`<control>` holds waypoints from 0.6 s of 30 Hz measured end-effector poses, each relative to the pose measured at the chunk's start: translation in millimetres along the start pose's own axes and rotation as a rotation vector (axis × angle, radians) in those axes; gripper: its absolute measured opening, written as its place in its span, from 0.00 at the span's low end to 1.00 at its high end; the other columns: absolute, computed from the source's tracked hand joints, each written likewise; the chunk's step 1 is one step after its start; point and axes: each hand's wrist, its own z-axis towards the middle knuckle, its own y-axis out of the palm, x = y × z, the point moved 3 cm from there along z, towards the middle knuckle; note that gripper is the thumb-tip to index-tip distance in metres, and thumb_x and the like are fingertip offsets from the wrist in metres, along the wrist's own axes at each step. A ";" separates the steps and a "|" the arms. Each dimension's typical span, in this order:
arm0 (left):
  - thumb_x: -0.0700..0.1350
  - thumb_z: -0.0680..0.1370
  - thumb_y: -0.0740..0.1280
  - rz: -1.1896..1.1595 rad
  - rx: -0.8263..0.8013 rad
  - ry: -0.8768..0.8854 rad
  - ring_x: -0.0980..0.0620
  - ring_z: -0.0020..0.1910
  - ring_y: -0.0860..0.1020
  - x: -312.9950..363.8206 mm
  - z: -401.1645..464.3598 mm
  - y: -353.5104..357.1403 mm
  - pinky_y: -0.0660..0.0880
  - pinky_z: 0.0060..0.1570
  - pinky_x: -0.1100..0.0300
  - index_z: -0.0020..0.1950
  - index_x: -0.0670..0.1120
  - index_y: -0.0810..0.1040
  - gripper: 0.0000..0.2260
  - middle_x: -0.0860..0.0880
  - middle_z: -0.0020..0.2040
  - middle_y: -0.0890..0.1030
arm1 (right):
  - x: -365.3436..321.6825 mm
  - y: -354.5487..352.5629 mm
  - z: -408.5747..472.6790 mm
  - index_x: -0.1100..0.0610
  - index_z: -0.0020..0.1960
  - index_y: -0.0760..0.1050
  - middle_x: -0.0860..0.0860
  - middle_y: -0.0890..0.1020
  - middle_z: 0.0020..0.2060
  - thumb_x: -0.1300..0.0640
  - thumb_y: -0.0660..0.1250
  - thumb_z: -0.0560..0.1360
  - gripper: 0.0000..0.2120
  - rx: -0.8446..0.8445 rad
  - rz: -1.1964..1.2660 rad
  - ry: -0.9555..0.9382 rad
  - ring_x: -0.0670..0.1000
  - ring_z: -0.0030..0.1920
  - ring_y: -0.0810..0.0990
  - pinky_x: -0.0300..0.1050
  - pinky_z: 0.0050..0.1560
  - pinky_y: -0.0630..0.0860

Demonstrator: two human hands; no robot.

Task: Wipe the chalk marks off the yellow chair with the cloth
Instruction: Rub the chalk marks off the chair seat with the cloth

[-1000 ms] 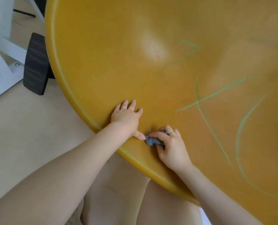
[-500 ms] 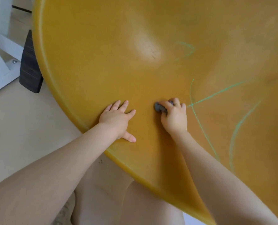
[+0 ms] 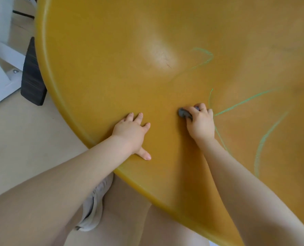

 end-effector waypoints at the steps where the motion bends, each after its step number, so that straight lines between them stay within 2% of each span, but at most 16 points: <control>1: 0.70 0.67 0.64 0.018 0.022 0.017 0.42 0.75 0.43 -1.0 -0.7 0.9 0.48 0.73 0.50 0.77 0.53 0.43 0.48 0.46 0.77 0.39 | -1.8 2.3 11.2 0.51 0.56 0.78 0.58 0.73 0.53 0.63 0.60 0.75 0.15 0.000 -0.014 0.108 0.60 0.48 0.68 0.47 0.44 0.69; 3: 0.71 0.67 0.63 0.034 0.057 0.047 0.41 0.75 0.44 -5.0 -2.3 1.0 0.48 0.72 0.49 0.77 0.54 0.44 0.47 0.47 0.77 0.41 | -13.8 2.5 20.4 0.51 0.57 0.77 0.56 0.71 0.57 0.64 0.57 0.75 0.17 -0.019 -0.016 0.271 0.59 0.52 0.67 0.44 0.43 0.65; 5: 0.71 0.68 0.62 0.035 0.060 0.077 0.42 0.75 0.47 -10.4 -1.5 -5.6 0.51 0.71 0.49 0.77 0.55 0.48 0.44 0.47 0.77 0.45 | -33.7 2.8 12.1 0.51 0.57 0.76 0.55 0.70 0.57 0.64 0.57 0.74 0.17 -0.066 0.029 0.298 0.59 0.53 0.67 0.44 0.44 0.64; 8: 0.64 0.74 0.63 0.002 0.098 0.085 0.44 0.72 0.58 -23.2 6.1 -24.9 0.60 0.67 0.51 0.74 0.51 0.61 0.33 0.48 0.74 0.59 | -72.5 11.5 -23.6 0.52 0.53 0.79 0.56 0.74 0.50 0.64 0.60 0.71 0.15 -0.045 0.094 0.108 0.59 0.45 0.69 0.48 0.44 0.71; 11: 0.52 0.77 0.64 0.090 0.249 0.016 0.45 0.67 0.64 -42.3 14.8 -39.2 0.64 0.62 0.53 0.70 0.48 0.65 0.23 0.46 0.68 0.66 | -108.9 18.3 -42.5 0.52 0.48 0.80 0.56 0.77 0.44 0.60 0.54 0.67 0.18 -0.078 0.178 -0.112 0.58 0.37 0.70 0.45 0.33 0.71; 14: 0.53 0.75 0.67 0.131 0.284 -0.015 0.45 0.69 0.62 -56.5 25.5 -50.3 0.63 0.63 0.54 0.72 0.46 0.62 0.28 0.45 0.70 0.62 | -129.1 21.0 -21.3 0.52 0.48 0.80 0.55 0.77 0.44 0.59 0.53 0.68 0.18 -0.145 0.185 -0.285 0.58 0.38 0.70 0.46 0.33 0.71; 16: 0.55 0.74 0.67 0.147 0.336 -0.021 0.44 0.72 0.57 -68.7 32.8 -62.2 0.59 0.67 0.53 0.75 0.46 0.56 0.35 0.43 0.75 0.55 | -127.4 24.7 3.0 0.51 0.53 0.79 0.56 0.77 0.48 0.62 0.60 0.70 0.16 -0.141 0.164 -0.276 0.59 0.41 0.70 0.50 0.36 0.74; 18: 0.57 0.73 0.68 0.181 0.401 -0.045 0.44 0.74 0.52 -83.6 39.3 -72.5 0.54 0.71 0.51 0.76 0.45 0.51 0.39 0.42 0.77 0.49 | -109.4 28.9 32.2 0.50 0.57 0.77 0.56 0.75 0.53 0.61 0.62 0.73 0.15 -0.072 0.079 -0.181 0.60 0.47 0.70 0.50 0.38 0.73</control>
